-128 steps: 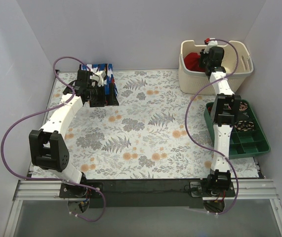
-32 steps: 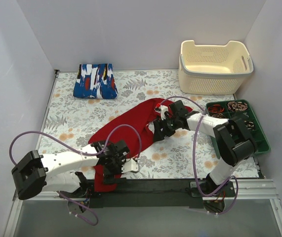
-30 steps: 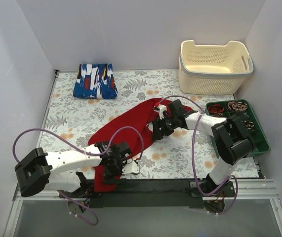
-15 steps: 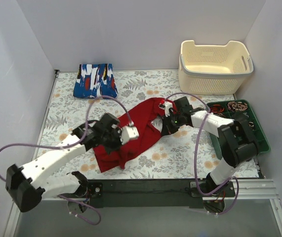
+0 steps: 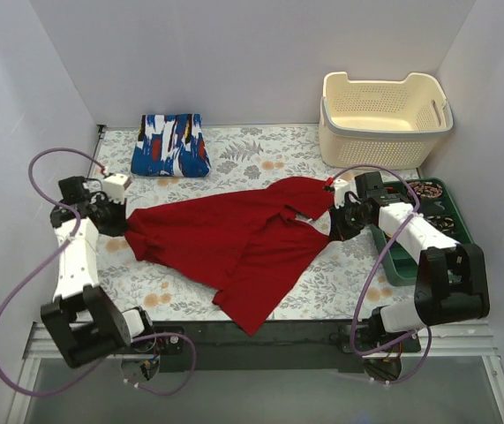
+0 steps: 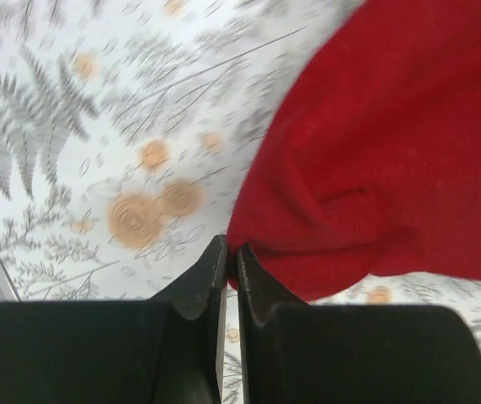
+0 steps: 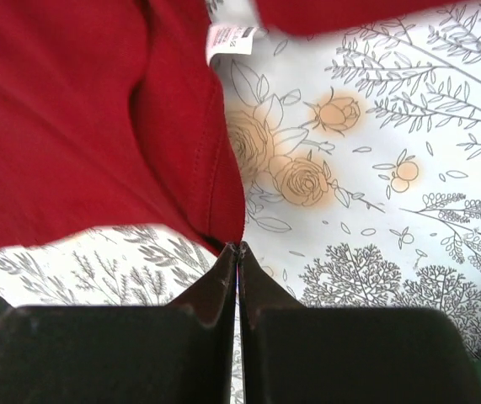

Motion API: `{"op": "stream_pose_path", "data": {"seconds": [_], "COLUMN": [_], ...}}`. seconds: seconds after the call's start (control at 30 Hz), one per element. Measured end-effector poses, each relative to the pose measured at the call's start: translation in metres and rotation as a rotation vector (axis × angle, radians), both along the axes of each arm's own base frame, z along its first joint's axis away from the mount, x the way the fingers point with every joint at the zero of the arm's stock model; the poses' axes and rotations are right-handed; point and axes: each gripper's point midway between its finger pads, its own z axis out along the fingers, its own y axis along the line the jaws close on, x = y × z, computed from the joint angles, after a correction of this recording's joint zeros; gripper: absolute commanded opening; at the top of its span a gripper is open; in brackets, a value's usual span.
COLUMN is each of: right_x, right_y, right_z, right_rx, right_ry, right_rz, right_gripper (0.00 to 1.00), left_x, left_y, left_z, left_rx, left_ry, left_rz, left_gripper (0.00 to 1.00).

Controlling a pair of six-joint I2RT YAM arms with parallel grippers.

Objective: Fold and stack the mixed laundry pile
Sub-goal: Flatten out the T-shirt at the center of the board.

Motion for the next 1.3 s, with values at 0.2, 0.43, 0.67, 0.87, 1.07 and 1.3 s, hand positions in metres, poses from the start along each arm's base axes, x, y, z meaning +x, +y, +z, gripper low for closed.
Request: {"op": "stream_pose_path", "data": {"seconds": [0.2,0.43,0.67,0.87,1.07,1.3], "right_x": [0.009,0.024,-0.003,-0.015,-0.012,0.006], "right_y": [-0.004,-0.006,-0.012,-0.015,-0.019,-0.018], "right_z": [-0.009,-0.016,-0.026,-0.03,-0.03,-0.012], "right_rx": [-0.057,-0.093,-0.111,-0.12,-0.146,-0.153], "right_ry": [0.036,0.068,0.132,0.167,0.159,0.098], "right_rz": [0.031,0.053,0.089,0.095,0.087,0.103], "right_gripper": [0.01,0.01,0.01,0.01,0.04,0.01], "left_x": [0.002,0.012,0.024,-0.069,-0.135,-0.133], "left_y": [0.044,0.055,-0.039,-0.193,-0.231,-0.229], "left_z": [-0.05,-0.047,0.012,0.0,-0.062,-0.089], "left_rx": [-0.06,-0.117,-0.04,-0.099,-0.006,0.088], "left_ry": [0.133,0.135,-0.067,-0.051,0.129,0.069], "left_rz": [0.113,0.125,-0.259,-0.794,-1.016,-1.086], "left_gripper": [0.19,0.57,0.63,0.63,0.61,0.51]}}
